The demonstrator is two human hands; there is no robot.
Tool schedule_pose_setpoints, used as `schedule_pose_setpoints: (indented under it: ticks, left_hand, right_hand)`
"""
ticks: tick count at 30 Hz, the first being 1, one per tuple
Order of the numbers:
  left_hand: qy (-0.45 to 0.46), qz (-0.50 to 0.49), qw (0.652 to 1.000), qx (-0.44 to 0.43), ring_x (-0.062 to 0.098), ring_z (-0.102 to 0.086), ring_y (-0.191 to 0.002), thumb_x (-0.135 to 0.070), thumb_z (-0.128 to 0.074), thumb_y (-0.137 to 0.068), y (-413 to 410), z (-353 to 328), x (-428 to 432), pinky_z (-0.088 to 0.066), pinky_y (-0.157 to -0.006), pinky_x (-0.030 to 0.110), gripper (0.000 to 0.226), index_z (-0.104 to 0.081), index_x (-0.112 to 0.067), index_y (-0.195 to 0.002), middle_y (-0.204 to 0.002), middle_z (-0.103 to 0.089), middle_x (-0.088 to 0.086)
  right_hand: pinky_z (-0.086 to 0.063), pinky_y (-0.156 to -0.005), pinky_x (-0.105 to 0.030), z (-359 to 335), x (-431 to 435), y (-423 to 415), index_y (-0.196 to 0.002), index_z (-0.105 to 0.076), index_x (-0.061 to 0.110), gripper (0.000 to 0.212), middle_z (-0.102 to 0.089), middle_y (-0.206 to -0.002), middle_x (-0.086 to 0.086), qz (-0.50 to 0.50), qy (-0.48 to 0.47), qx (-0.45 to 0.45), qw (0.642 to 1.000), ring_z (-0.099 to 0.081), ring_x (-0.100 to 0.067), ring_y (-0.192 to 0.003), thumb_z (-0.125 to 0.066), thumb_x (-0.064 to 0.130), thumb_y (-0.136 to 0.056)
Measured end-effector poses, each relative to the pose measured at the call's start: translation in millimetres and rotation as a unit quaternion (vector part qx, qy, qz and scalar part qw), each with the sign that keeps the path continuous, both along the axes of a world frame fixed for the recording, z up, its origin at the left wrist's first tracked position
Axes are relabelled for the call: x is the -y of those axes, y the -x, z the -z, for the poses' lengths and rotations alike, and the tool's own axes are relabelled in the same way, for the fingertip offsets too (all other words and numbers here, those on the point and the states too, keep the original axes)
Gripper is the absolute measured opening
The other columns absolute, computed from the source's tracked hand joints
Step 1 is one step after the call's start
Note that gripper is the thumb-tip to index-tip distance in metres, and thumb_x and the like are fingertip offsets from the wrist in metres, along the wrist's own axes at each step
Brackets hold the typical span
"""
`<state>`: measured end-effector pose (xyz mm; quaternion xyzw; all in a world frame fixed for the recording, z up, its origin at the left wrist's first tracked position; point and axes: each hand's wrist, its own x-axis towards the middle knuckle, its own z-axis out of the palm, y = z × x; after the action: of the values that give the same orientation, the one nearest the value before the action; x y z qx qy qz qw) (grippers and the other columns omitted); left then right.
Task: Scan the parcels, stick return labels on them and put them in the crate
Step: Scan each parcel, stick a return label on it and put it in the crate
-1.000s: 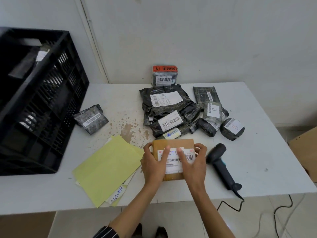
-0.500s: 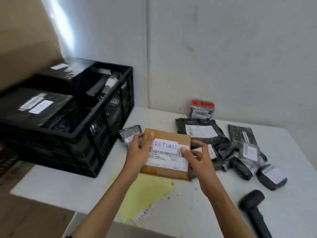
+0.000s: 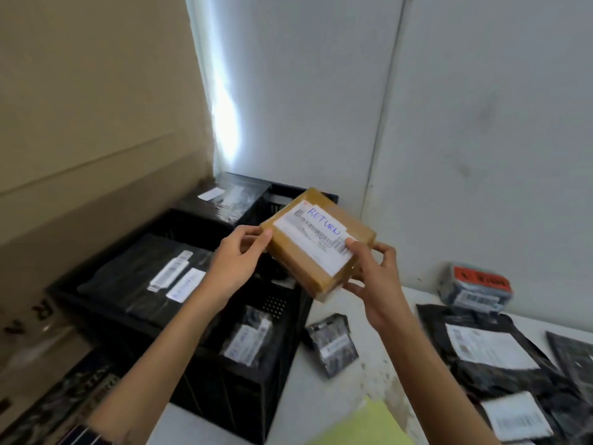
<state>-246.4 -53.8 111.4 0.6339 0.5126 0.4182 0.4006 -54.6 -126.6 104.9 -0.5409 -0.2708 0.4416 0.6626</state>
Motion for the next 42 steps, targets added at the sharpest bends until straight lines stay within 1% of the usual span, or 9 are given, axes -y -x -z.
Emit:
schedule_pose_setpoints:
  ticks: [4,9,12,16,19,25,29,36,42]
  left_hand:
    - [-0.088,-0.031,0.99,-0.108,0.013,-0.055,-0.113,-0.036,-0.058,-0.09,45,7,-76,-0.043,-0.099,0.033,0.036,-0.057,-0.016,-0.121,-0.12,-0.06,0.0]
    - [-0.099,-0.044,0.989,-0.098,0.017,-0.05,-0.12,-0.035,-0.047,-0.096,75,11,-143,-0.036,-0.103,0.031,0.042,-0.046,-0.017,-0.134,-0.135,-0.051,0.006]
    - [-0.096,-0.025,0.99,-0.1,0.018,-0.04,-0.132,-0.039,-0.043,-0.097,80,6,-169,-0.031,-0.109,0.034,0.053,-0.029,-0.024,-0.146,-0.148,-0.035,0.005]
    - [-0.066,-0.007,0.99,-0.124,0.021,-0.022,-0.142,-0.047,-0.046,-0.094,87,1,-202,-0.022,-0.113,0.039,0.066,-0.012,-0.037,-0.149,-0.157,-0.012,0.002]
    - [-0.049,0.001,0.989,-0.142,0.023,-0.013,-0.145,-0.05,-0.05,-0.091,88,0,-222,-0.019,-0.115,0.043,0.069,-0.013,-0.041,-0.148,-0.158,-0.005,0.006]
    - [-0.103,0.012,0.981,-0.164,0.024,-0.037,-0.13,-0.034,-0.051,-0.095,74,-7,-243,-0.028,-0.103,0.027,0.055,-0.03,-0.027,-0.146,-0.141,-0.037,0.009]
    - [-0.118,-0.014,0.978,-0.169,0.024,-0.039,-0.126,-0.024,-0.051,-0.096,69,-16,-257,-0.027,-0.099,0.023,0.054,-0.031,-0.022,-0.146,-0.132,-0.042,0.012]
    - [-0.07,-0.003,0.972,-0.222,0.027,-0.038,-0.127,-0.02,-0.048,-0.097,66,-10,-267,-0.03,-0.103,0.03,0.059,-0.022,-0.023,-0.149,-0.135,-0.038,0.013]
    - [-0.127,-0.056,0.963,-0.232,0.03,-0.027,-0.134,-0.019,-0.053,-0.093,43,-33,-254,-0.024,-0.112,0.038,0.045,-0.043,-0.015,-0.137,-0.141,-0.03,0.015]
  right_hand:
    - [-0.058,-0.062,-0.034,-15,-75,36,-0.119,-0.032,0.014,0.052,-0.058,-0.109,-0.008,0.012,0.006,-0.051,0.999,-0.063,-0.016,-0.082,-0.067,0.029,-0.084]
    - [-0.058,-0.069,-0.043,-19,-168,81,-0.119,-0.034,0.008,0.059,-0.056,-0.114,-0.009,-0.01,0.034,-0.088,0.995,-0.062,-0.021,-0.099,-0.072,0.03,-0.08]
    - [-0.055,-0.066,-0.036,-16,-213,101,-0.115,-0.032,0.012,0.051,-0.051,-0.107,-0.004,-0.025,0.045,-0.061,0.997,-0.058,-0.018,-0.095,-0.067,0.032,-0.084]
    - [-0.053,-0.084,-0.041,-9,-267,98,-0.104,-0.041,0.016,0.037,-0.057,-0.113,-0.009,0.036,0.043,0.007,0.998,-0.058,-0.022,-0.097,-0.061,0.041,-0.085]
    - [-0.05,-0.066,-0.029,-14,-295,86,-0.109,-0.046,0.011,0.035,-0.059,-0.109,-0.006,0.028,0.045,0.032,0.998,-0.058,-0.018,-0.088,-0.055,0.039,-0.091]
    - [-0.048,-0.059,-0.025,-15,-334,80,-0.109,-0.059,0.005,0.041,-0.065,-0.102,-0.009,-0.039,0.062,0.062,0.995,-0.061,-0.02,-0.082,-0.051,0.042,-0.092]
    - [-0.05,-0.064,-0.026,-17,-354,86,-0.109,-0.058,0.003,0.043,-0.064,-0.101,-0.007,-0.049,0.069,0.045,0.995,-0.061,-0.02,-0.084,-0.048,0.042,-0.094]
    - [-0.049,-0.094,-0.044,21,-401,66,-0.117,-0.057,0.008,0.078,-0.06,-0.119,-0.011,-0.034,0.11,0.152,0.982,-0.056,-0.03,-0.107,-0.04,0.07,-0.074]
    - [-0.044,-0.087,-0.036,-16,-336,56,-0.091,-0.052,0.009,0.023,-0.055,-0.092,-0.004,-0.027,0.077,0.222,0.972,-0.051,-0.02,-0.089,-0.048,0.031,-0.095]
